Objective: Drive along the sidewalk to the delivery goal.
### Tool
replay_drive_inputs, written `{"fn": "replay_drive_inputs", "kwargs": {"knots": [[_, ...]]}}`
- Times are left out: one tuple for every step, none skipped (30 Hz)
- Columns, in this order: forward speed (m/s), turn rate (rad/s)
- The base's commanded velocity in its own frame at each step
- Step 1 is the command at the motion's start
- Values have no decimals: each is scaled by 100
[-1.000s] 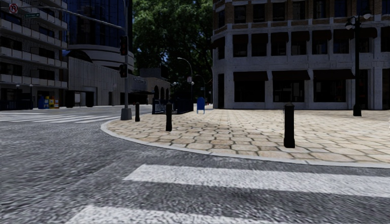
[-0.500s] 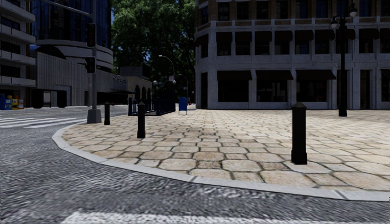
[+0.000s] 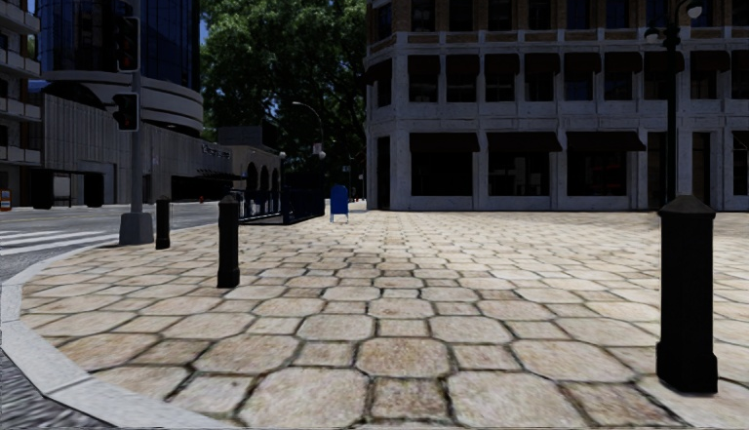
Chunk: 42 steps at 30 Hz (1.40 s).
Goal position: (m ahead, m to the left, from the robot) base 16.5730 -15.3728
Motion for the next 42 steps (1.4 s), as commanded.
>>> {"fn": "replay_drive_inputs", "kwargs": {"knots": [[200, -9], [200, -9], [200, -2], [200, 0], [200, 0], [200, 0], [200, 0], [200, 0], [200, 0], [200, 0], [200, 0], [200, 0], [200, -2], [200, -51], [200, -96], [200, -101], [200, -101], [200, -33], [200, 0], [200, 0], [200, 0], [200, 0], [200, 0], [200, 0], [200, 0], [200, 0], [200, 0], [200, 0], [200, 0], [200, 0], [200, 0], [200, 0], [200, 0], [200, 0], [200, 0], [200, 0], [200, 0], [200, 0], [200, 0], [200, 0], [200, 0], [200, 0]]}}
